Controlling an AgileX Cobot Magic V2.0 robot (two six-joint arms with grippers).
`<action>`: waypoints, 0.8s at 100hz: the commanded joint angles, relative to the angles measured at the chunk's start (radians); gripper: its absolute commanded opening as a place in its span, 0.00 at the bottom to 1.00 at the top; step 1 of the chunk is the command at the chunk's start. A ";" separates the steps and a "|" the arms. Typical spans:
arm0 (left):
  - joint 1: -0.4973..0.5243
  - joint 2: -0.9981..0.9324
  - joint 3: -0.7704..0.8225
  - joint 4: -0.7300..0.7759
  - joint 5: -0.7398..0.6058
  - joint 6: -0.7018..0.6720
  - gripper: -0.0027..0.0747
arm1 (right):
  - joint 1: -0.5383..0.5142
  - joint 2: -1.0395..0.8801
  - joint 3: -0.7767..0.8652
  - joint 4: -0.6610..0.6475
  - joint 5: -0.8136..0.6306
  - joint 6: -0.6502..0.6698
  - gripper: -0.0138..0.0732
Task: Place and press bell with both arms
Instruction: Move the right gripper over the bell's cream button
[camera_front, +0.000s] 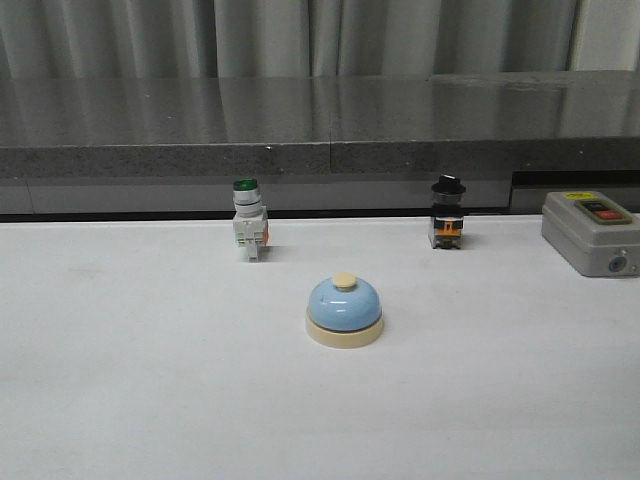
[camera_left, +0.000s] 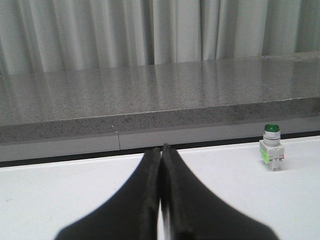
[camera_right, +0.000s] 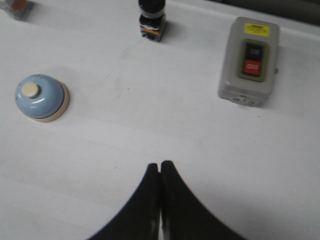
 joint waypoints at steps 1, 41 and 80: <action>0.001 -0.029 0.043 0.000 -0.080 -0.010 0.01 | 0.042 0.066 -0.068 -0.009 -0.055 -0.005 0.09; 0.001 -0.029 0.043 0.000 -0.080 -0.010 0.01 | 0.173 0.420 -0.278 -0.009 -0.069 -0.005 0.09; 0.001 -0.029 0.043 0.000 -0.080 -0.010 0.01 | 0.264 0.634 -0.434 0.019 -0.063 -0.005 0.09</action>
